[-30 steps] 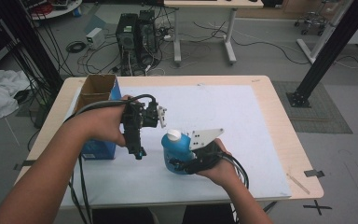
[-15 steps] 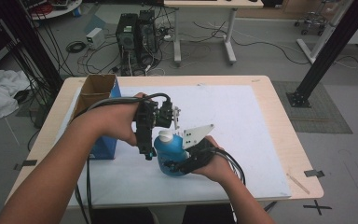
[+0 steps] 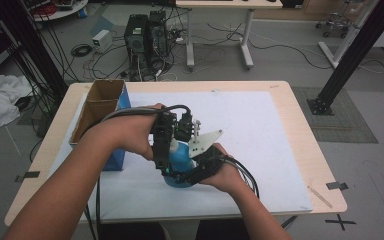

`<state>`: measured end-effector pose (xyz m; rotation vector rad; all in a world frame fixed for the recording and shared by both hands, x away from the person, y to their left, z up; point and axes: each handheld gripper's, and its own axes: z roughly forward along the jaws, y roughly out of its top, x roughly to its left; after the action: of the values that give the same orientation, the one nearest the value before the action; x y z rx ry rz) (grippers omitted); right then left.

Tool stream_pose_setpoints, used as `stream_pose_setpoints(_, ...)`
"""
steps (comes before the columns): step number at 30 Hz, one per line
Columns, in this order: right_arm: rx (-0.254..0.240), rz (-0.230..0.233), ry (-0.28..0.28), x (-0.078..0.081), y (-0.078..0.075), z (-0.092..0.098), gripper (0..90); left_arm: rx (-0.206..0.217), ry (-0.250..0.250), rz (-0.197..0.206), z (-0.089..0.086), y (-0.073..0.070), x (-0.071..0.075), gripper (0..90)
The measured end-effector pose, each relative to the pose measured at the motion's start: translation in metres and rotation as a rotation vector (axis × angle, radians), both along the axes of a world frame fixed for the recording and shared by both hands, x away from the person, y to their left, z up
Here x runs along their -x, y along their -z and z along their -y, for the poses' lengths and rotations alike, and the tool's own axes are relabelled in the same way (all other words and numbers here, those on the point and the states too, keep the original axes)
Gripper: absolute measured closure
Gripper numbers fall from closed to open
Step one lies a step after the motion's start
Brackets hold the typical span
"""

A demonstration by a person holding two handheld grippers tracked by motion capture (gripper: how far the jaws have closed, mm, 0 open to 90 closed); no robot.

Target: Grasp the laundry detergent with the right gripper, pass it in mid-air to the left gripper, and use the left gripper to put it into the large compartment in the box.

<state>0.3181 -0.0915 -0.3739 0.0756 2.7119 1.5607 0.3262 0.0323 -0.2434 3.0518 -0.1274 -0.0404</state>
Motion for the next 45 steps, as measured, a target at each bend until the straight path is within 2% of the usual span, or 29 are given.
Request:
stream_pose_setpoints(10,-0.005,0.016,0.001,0.000,-0.001,-0.002,46.5,-0.028,0.003,0.008,0.004,0.004,0.001,5.5)
stream_pose_setpoints(15,-0.009,0.008,0.001,0.002,-0.001,-0.003,46.5,-0.040,0.003,0.023,0.007,0.007,0.000,5.5)
stream_pose_setpoints(26,-0.011,0.005,-0.005,0.002,-0.001,-0.004,46.5,-0.060,0.009,0.028,0.008,0.009,0.001,5.8)
stream_pose_setpoints(28,-0.013,0.006,0.000,0.003,-0.002,-0.005,46.5,-0.062,0.012,0.031,0.008,0.009,0.002,9.5)
stream_pose_setpoints(38,-0.014,0.002,-0.005,0.003,-0.002,-0.006,46.5,-0.070,0.016,0.035,0.008,0.010,0.002,9.5)
stream_pose_setpoints(41,-0.014,0.002,-0.003,0.003,-0.002,-0.006,46.5,-0.077,0.008,0.034,0.008,0.010,0.002,13.1)
stream_pose_setpoints(45,-0.014,0.010,-0.003,0.003,-0.002,-0.007,46.5,-0.084,0.009,0.041,0.008,0.011,0.002,13.1)
